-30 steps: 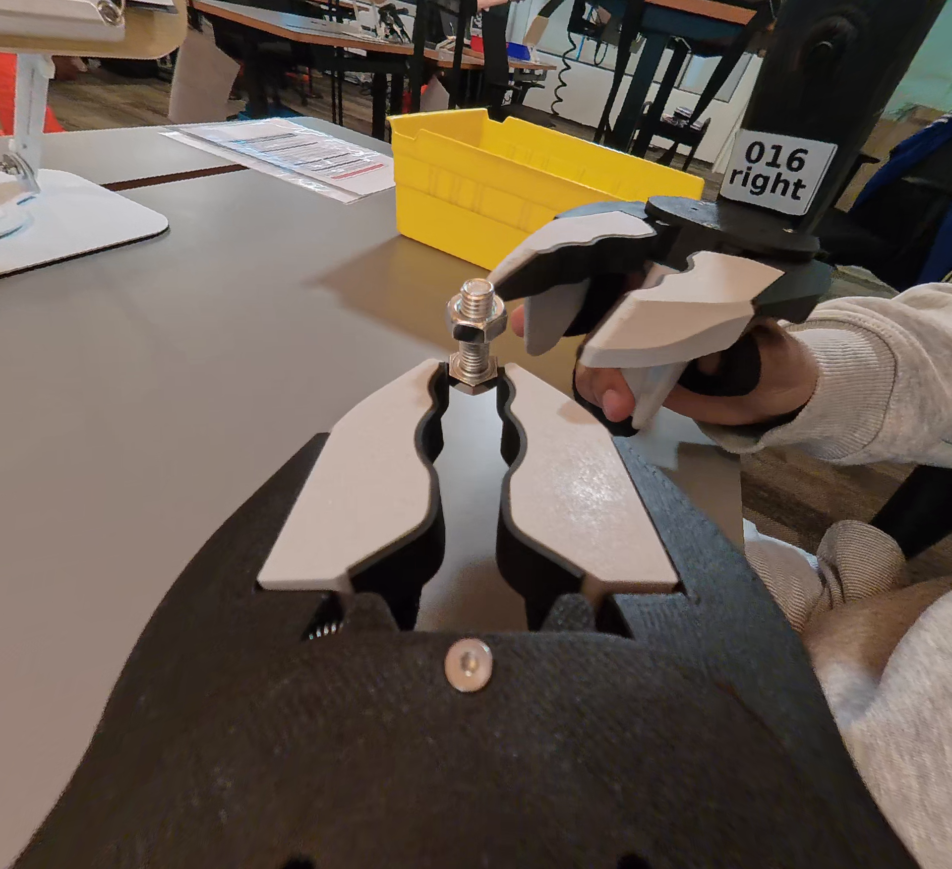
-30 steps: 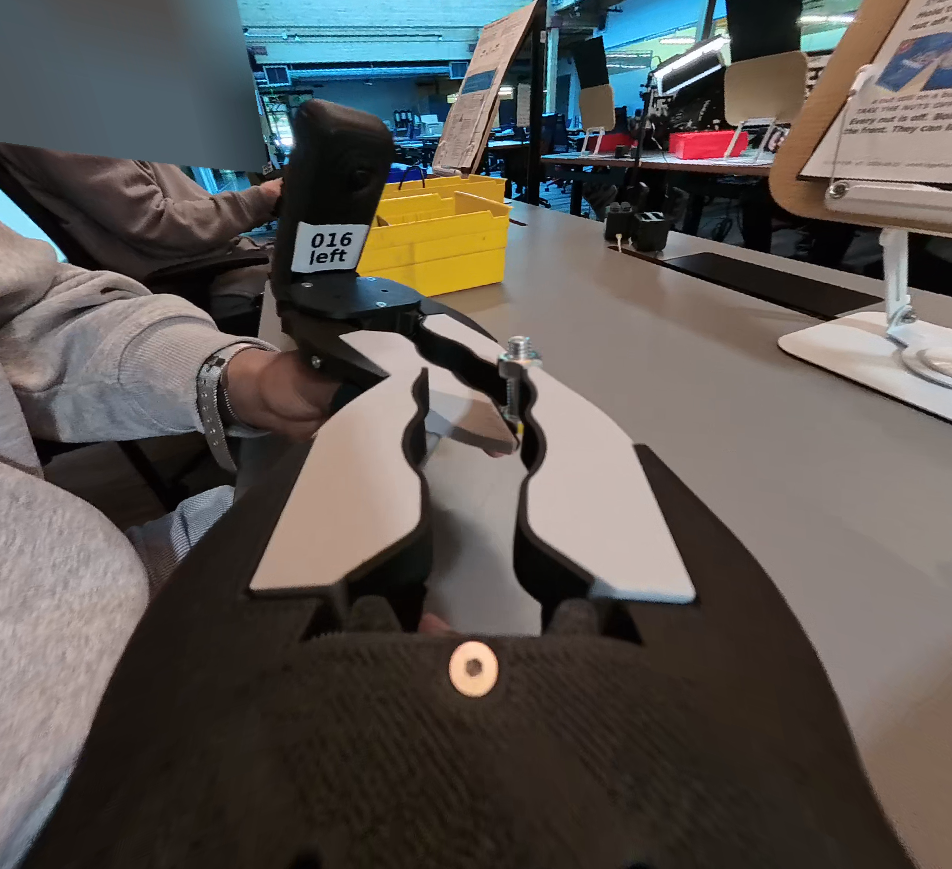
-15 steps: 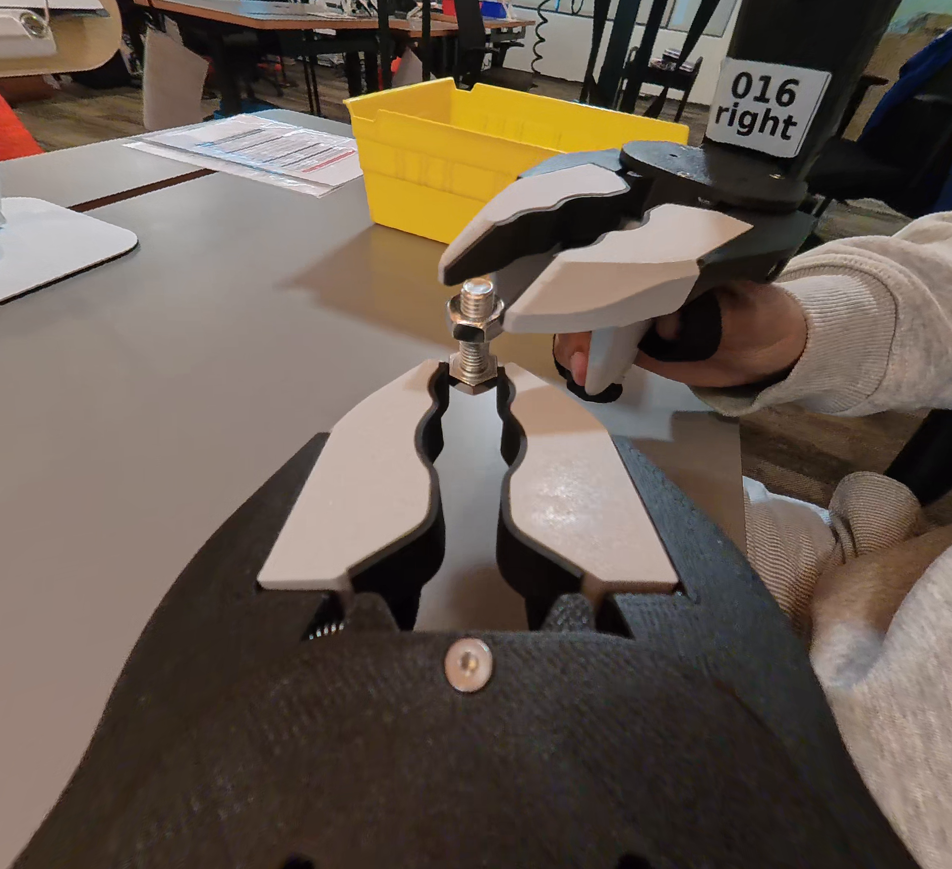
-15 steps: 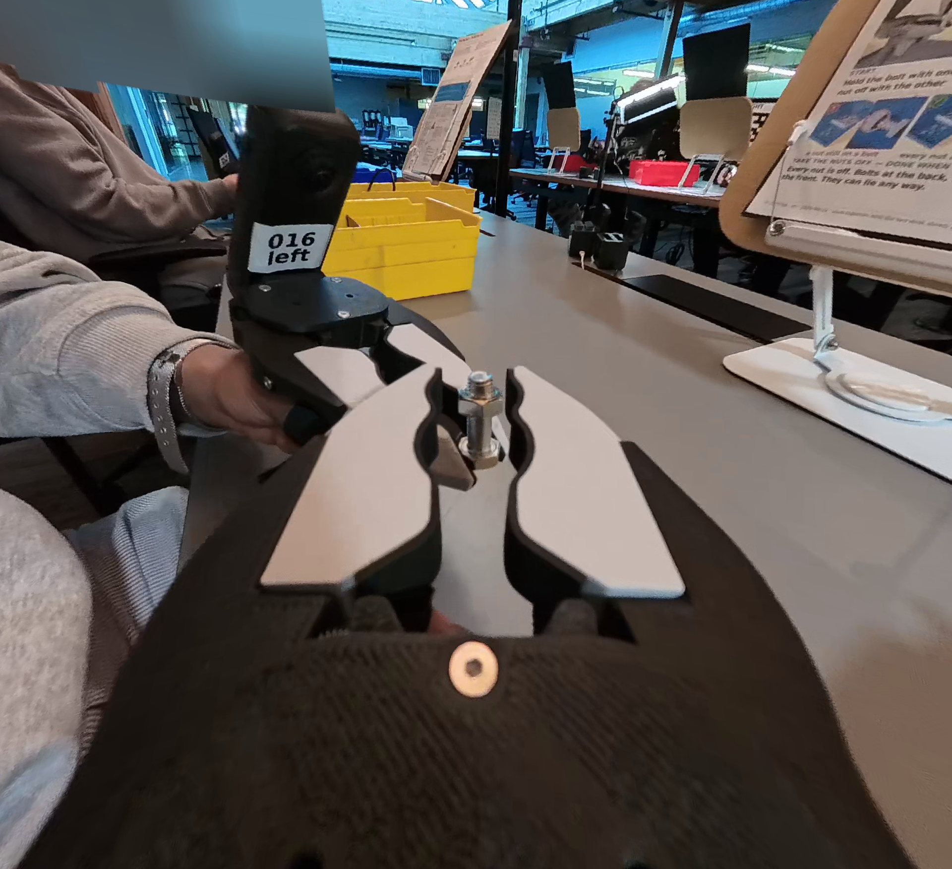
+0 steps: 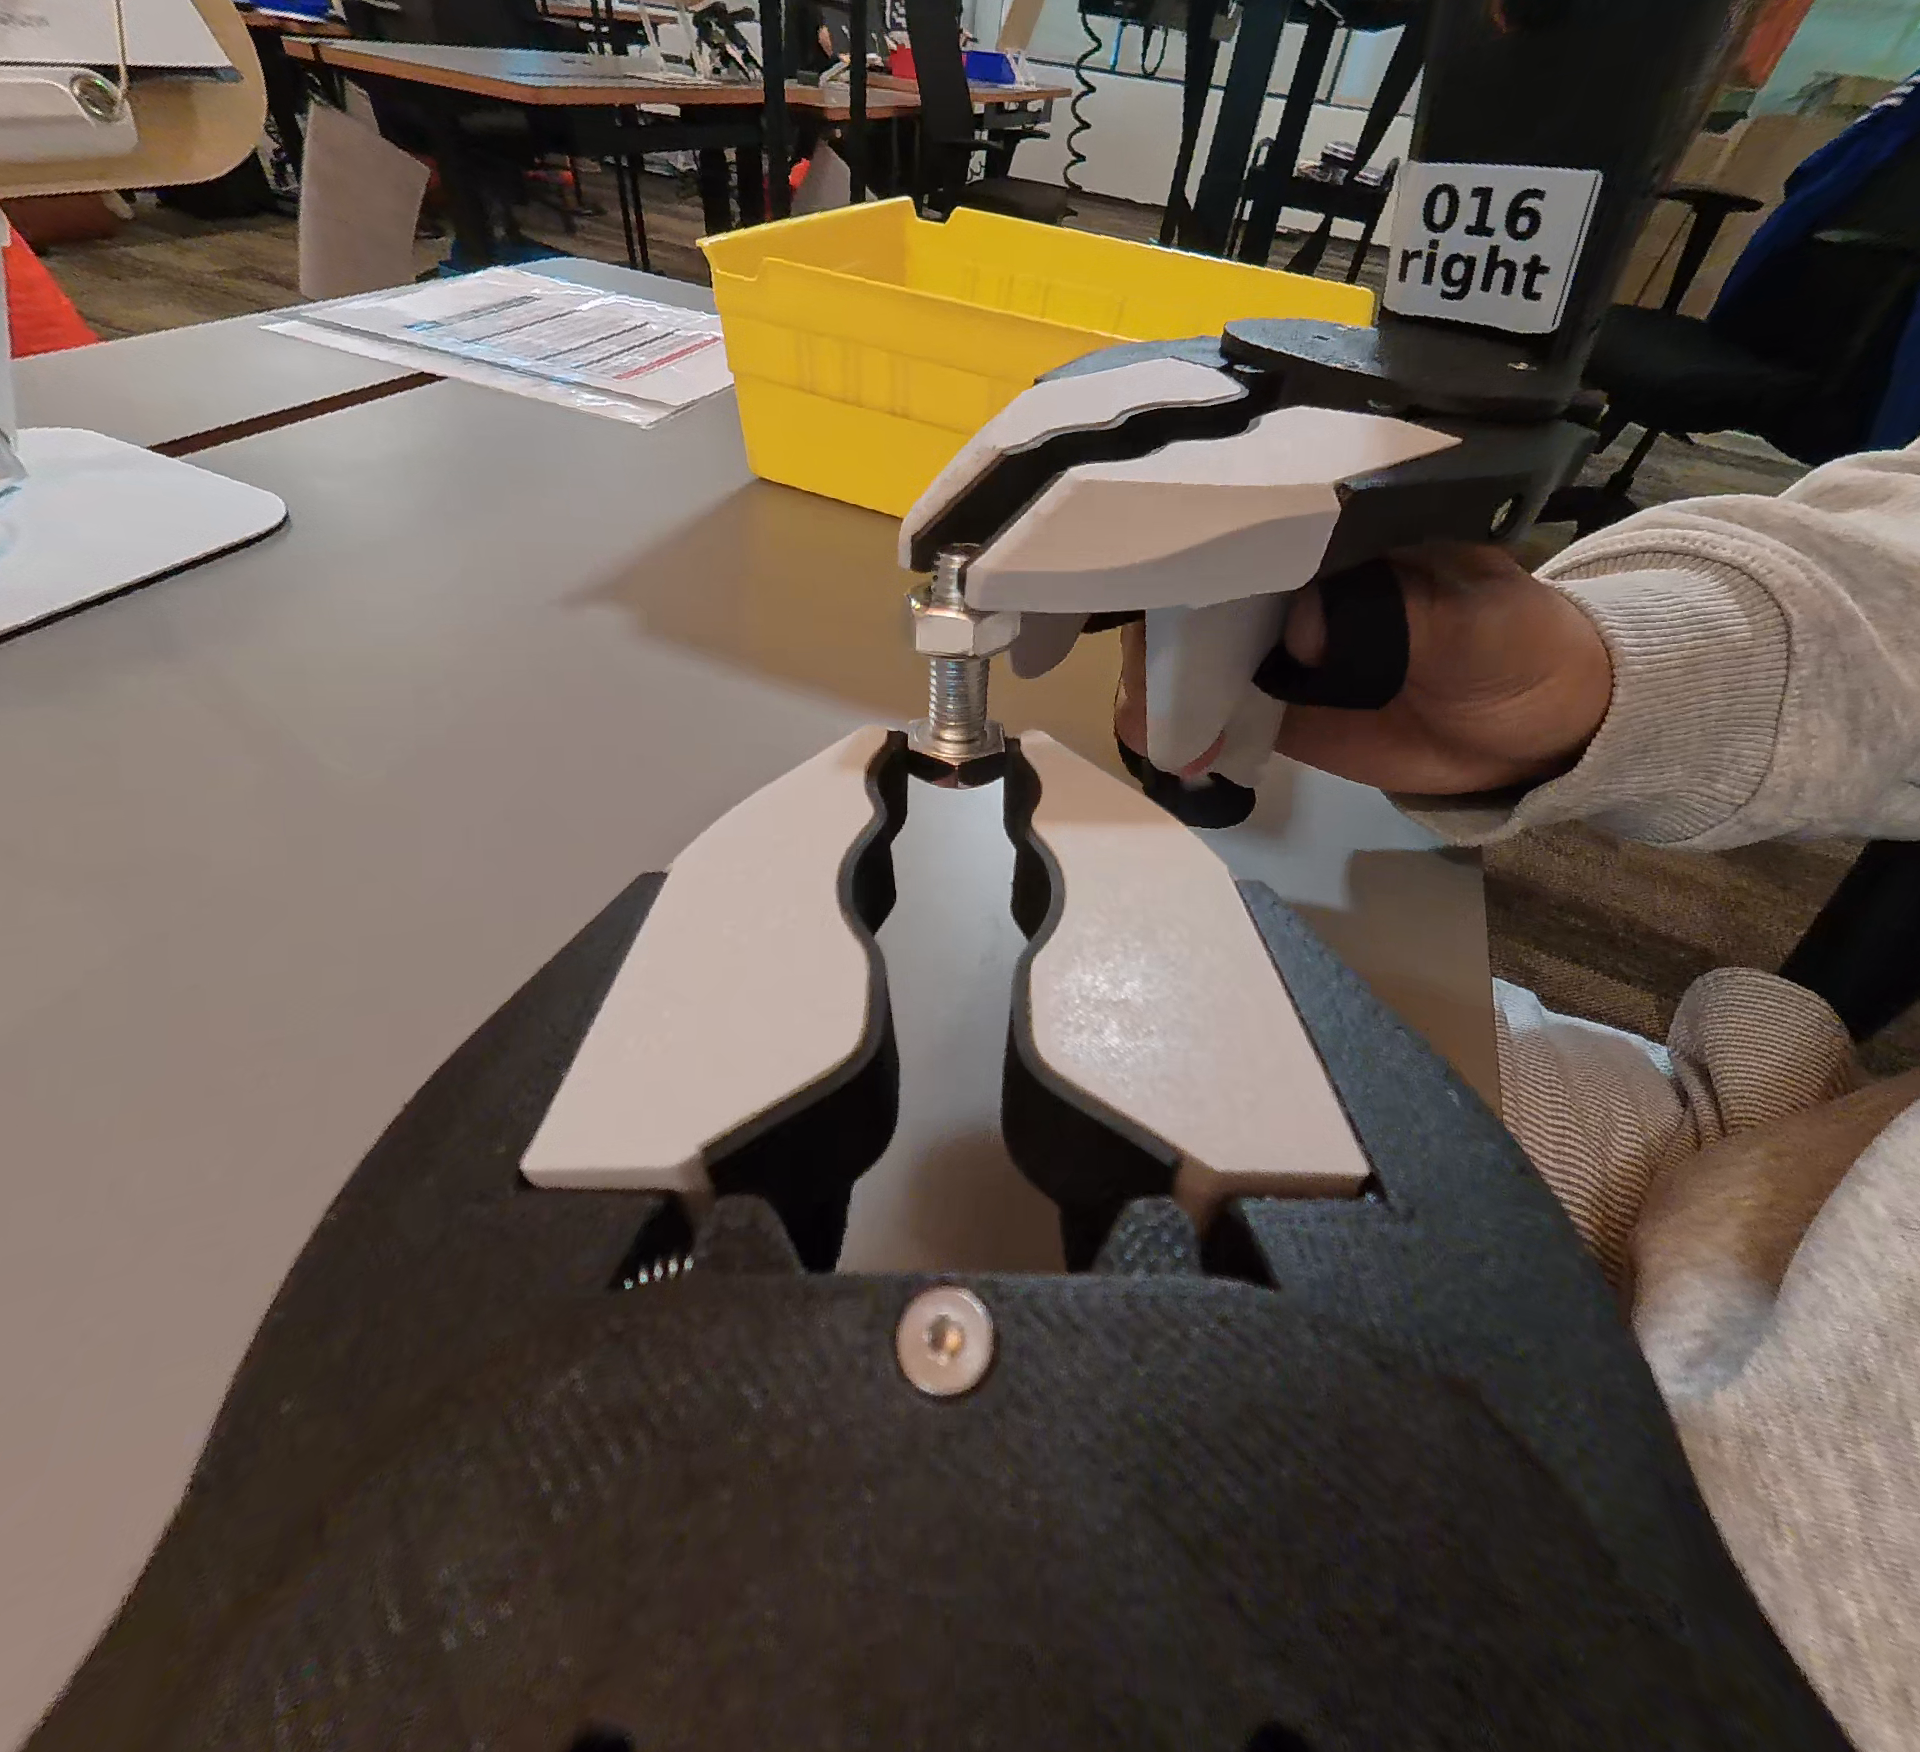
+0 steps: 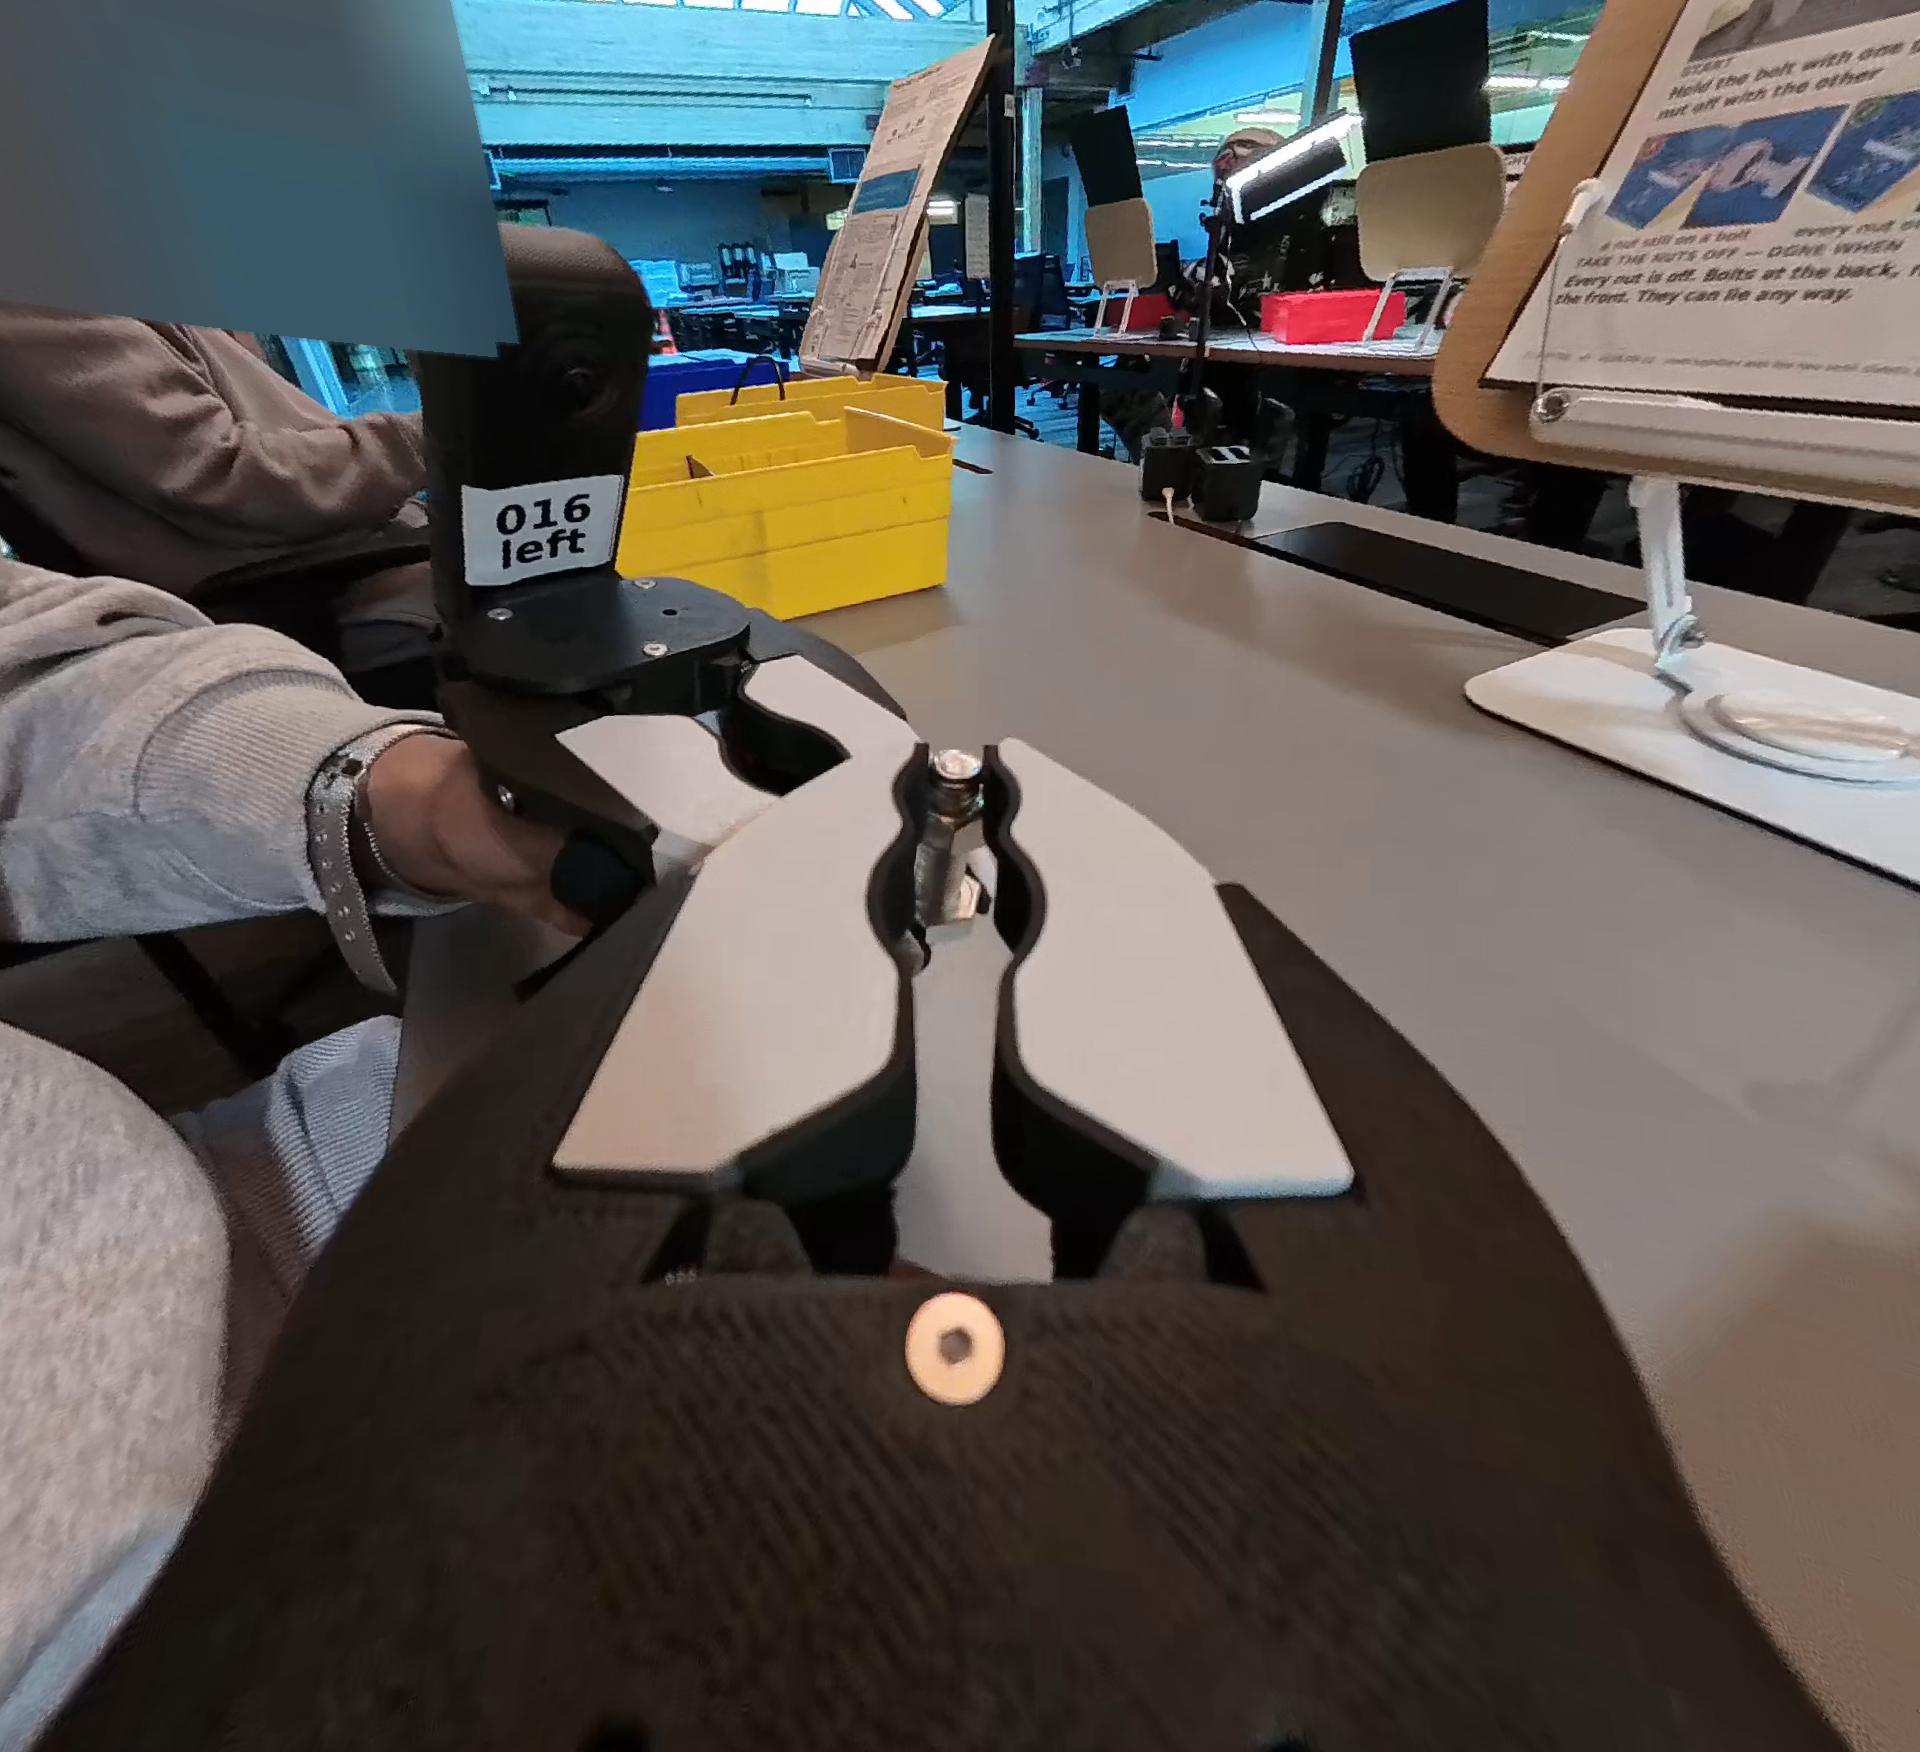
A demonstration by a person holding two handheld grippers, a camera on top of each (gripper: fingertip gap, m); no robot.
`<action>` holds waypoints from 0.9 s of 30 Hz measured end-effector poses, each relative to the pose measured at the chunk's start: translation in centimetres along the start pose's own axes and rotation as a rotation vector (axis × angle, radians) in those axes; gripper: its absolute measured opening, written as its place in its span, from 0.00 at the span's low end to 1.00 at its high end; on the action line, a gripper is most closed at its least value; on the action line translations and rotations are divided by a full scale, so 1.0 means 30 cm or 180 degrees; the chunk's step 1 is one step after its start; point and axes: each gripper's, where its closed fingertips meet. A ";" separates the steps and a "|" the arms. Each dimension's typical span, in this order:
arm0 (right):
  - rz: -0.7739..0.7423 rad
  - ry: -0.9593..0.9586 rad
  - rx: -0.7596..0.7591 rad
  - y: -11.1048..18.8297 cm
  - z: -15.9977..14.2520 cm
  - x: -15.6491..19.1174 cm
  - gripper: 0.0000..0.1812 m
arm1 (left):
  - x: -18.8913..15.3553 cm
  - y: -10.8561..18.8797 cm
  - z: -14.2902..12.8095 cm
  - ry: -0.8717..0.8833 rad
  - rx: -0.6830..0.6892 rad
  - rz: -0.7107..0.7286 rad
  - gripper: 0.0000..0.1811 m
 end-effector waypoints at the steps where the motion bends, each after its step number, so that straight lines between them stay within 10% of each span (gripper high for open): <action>1: -0.0001 0.0002 -0.0007 0.000 0.000 0.000 0.05 | 0.001 0.000 0.001 0.0006 -0.0007 0.0001 0.10; 14: 0.0135 -0.0209 -0.0035 -0.011 -0.006 0.010 0.24 | 0.050 0.025 0.013 0.0348 -0.0219 0.0090 0.10; 27: 0.0134 -0.0176 0.0254 -0.015 -0.052 0.005 0.11 | 0.044 0.022 0.013 0.0372 -0.0227 0.0042 0.10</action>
Point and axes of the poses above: each gripper's, where its closed fingertips meet, y back along the fingers, z out of its top, x = y × z across the jaws, and after that the axes turned 10 degrees about -z, right-handed
